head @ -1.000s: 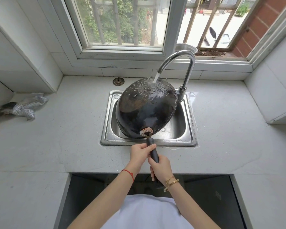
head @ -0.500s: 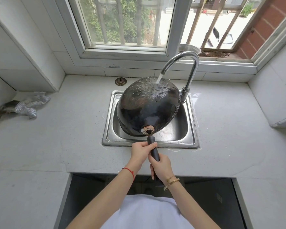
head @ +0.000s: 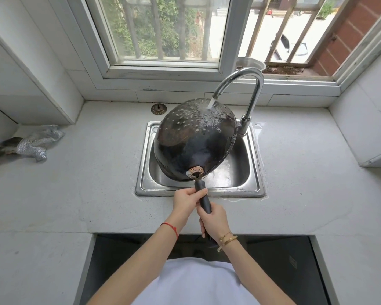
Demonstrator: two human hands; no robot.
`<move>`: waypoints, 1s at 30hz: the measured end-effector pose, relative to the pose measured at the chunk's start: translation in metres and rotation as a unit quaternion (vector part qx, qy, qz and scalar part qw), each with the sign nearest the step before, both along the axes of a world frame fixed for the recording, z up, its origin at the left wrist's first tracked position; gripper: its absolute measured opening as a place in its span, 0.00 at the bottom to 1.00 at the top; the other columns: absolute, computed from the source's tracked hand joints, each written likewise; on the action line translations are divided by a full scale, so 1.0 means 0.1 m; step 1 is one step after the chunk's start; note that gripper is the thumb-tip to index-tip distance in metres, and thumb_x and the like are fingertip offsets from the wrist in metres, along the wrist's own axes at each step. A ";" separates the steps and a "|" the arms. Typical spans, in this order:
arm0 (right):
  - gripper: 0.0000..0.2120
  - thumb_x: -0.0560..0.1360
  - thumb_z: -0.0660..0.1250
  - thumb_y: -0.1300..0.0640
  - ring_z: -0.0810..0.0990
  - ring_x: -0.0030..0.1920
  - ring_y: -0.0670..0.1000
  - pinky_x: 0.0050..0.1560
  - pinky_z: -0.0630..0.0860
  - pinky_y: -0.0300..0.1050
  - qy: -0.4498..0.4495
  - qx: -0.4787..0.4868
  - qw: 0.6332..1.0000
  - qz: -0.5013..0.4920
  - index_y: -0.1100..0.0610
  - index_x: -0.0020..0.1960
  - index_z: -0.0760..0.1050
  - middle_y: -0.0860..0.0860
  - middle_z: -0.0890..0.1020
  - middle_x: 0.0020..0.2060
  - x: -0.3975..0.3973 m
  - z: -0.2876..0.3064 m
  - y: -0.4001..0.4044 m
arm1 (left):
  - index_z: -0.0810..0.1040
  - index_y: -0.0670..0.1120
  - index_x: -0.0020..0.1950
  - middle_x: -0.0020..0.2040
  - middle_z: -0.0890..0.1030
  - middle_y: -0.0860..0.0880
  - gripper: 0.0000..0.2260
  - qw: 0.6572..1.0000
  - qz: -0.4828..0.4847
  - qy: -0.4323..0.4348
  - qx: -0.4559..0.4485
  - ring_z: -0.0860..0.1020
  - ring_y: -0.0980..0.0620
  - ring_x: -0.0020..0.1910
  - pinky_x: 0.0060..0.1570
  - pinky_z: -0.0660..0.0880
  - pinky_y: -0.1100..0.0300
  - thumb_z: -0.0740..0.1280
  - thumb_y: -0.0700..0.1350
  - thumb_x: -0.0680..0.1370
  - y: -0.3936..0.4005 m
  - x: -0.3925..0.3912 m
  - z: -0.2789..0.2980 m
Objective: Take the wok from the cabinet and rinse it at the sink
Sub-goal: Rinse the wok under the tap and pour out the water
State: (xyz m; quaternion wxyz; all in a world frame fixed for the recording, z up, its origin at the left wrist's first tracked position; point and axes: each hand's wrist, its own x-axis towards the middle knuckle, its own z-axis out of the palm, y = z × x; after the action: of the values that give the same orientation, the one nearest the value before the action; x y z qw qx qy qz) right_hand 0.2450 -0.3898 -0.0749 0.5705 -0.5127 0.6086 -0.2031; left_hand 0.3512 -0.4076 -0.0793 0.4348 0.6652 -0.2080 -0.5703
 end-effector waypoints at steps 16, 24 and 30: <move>0.07 0.80 0.63 0.57 0.73 0.18 0.45 0.21 0.72 0.37 0.015 0.000 1.000 0.008 0.59 0.46 0.73 0.54 0.76 0.27 -0.06 -0.05 0.14 | 0.83 0.42 0.52 0.46 0.85 0.46 0.09 1.000 0.005 0.025 0.010 0.83 0.50 0.48 0.43 0.80 0.62 0.75 0.43 0.73 0.14 -0.05 0.02; 0.06 0.80 0.63 0.56 0.74 0.19 0.46 0.21 0.73 0.38 0.016 0.004 1.000 0.019 0.59 0.47 0.74 0.54 0.76 0.27 -0.12 -0.05 0.24 | 0.83 0.41 0.51 0.45 0.85 0.46 0.09 0.999 0.019 0.034 0.020 0.83 0.51 0.45 0.36 0.79 0.66 0.74 0.42 0.73 0.25 -0.10 0.02; 0.09 0.80 0.63 0.55 0.74 0.19 0.46 0.22 0.74 0.39 0.008 0.021 1.000 0.006 0.60 0.47 0.74 0.53 0.76 0.27 -0.10 -0.05 0.26 | 0.83 0.45 0.45 0.40 0.84 0.50 0.02 1.000 0.020 0.014 0.016 0.82 0.56 0.42 0.37 0.78 0.66 0.74 0.42 0.73 0.26 -0.13 0.05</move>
State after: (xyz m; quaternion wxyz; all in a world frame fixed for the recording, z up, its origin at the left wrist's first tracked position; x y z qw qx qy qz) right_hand 0.2353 -0.3637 -0.0802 0.5774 -0.5059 0.6141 -0.1831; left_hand 0.3380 -0.3811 -0.0741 0.4378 0.6684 -0.1795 -0.5739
